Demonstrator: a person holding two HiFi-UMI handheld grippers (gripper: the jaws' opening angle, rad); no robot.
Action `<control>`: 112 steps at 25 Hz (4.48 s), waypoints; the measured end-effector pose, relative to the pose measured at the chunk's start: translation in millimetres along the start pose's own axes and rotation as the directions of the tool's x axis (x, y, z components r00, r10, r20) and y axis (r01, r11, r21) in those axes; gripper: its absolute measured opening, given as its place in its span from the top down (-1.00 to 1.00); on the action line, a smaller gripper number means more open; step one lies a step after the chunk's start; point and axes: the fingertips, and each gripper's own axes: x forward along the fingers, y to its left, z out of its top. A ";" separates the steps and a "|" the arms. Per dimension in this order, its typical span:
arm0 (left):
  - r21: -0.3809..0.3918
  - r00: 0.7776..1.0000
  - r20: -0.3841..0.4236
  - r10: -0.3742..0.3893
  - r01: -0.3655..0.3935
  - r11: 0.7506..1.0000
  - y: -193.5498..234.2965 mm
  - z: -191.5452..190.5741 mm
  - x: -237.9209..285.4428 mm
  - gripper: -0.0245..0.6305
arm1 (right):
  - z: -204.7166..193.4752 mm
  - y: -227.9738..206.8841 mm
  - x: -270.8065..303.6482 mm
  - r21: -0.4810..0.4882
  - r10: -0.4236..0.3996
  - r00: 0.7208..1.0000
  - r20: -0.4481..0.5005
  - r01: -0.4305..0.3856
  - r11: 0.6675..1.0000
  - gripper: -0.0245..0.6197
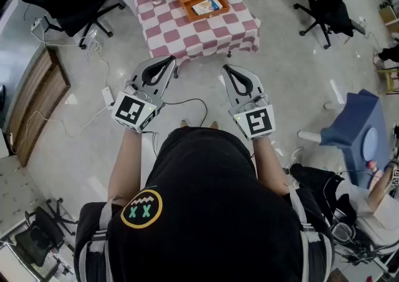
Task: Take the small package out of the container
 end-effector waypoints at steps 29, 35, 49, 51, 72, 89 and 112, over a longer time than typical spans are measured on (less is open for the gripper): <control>0.000 1.000 0.002 0.014 -0.014 1.000 5.9 -9.6 8.9 0.87 | -26.1 -10.6 7.1 0.046 -0.002 0.998 -0.065 0.005 0.999 0.86; -0.006 1.000 -0.003 0.004 -0.004 1.000 6.8 -9.6 8.6 0.87 | -27.2 -10.4 9.0 0.052 0.002 0.998 -0.060 0.001 0.999 0.74; -0.006 1.000 0.002 0.003 -0.003 1.000 4.3 -10.0 8.6 0.87 | -33.0 -8.6 7.7 0.098 0.022 0.996 -0.081 -0.014 0.995 0.03; -0.004 1.000 0.001 0.004 -0.004 1.000 4.9 -9.8 9.3 0.87 | -34.0 -9.8 7.9 0.103 0.021 0.996 -0.084 -0.013 0.995 -0.06; -0.003 1.000 -0.008 -0.009 0.009 1.000 0.8 -10.5 10.3 0.87 | -45.3 -9.2 10.9 0.125 0.029 0.993 -0.113 -0.015 0.992 -0.89; 0.021 0.999 -0.027 0.020 -0.020 1.000 -43.4 -2.9 33.4 0.87 | -59.8 -28.5 -28.3 0.128 0.065 0.991 -0.116 -0.050 0.990 -0.92; 0.000 0.999 -0.042 -0.019 0.019 1.000 -19.7 -36.6 101.6 0.87 | -110.5 -92.5 2.3 0.133 0.026 0.985 -0.169 -0.003 0.991 -0.92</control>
